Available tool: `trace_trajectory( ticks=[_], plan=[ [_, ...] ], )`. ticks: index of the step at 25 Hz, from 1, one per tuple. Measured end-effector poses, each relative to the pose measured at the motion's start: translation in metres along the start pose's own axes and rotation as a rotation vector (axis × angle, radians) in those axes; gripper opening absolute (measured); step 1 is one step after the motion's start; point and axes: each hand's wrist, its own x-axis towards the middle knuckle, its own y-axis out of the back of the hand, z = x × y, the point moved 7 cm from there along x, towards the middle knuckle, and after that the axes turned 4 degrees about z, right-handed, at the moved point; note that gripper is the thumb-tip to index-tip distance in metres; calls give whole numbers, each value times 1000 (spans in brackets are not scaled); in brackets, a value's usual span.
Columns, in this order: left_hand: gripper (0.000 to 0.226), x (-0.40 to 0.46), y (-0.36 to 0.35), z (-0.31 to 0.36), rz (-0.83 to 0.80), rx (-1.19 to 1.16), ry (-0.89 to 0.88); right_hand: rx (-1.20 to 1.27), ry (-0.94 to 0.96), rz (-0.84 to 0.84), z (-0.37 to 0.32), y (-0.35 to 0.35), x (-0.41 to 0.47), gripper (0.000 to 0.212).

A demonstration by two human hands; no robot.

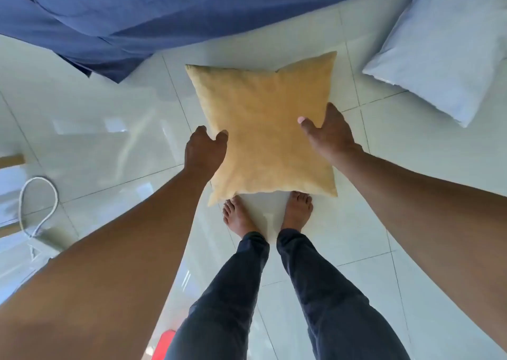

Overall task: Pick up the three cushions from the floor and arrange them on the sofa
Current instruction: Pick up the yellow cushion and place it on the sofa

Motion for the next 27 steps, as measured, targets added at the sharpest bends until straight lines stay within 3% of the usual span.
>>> trace_trajectory(
  ticks=[6,8,11,12,13,16,21,24,27],
  plan=[
    [71,104,-59,-27,9,-159,142,109,-181,77,46,-46,101,91],
    [77,130,-71,-40,31,-317,202,228,-257,133,63,-53,126,94],
    [79,148,-95,-59,-91,-551,293,505,-461,146,74,-58,144,106],
    [72,147,-103,-57,-173,-595,288,532,-518,44,86,-82,126,109],
    [64,142,-108,-53,-244,-627,274,538,-493,93,95,-87,122,110],
    [57,114,-104,-36,-320,-696,209,555,-333,-53,114,-126,80,139],
    [58,37,-64,-31,-289,-740,230,689,-403,-13,36,-11,47,100],
    [68,-16,-18,-23,-255,-753,231,638,-358,-12,21,20,-14,99],
    [63,-78,37,-9,-213,-785,216,679,-324,36,-11,70,-72,107]
  ],
)
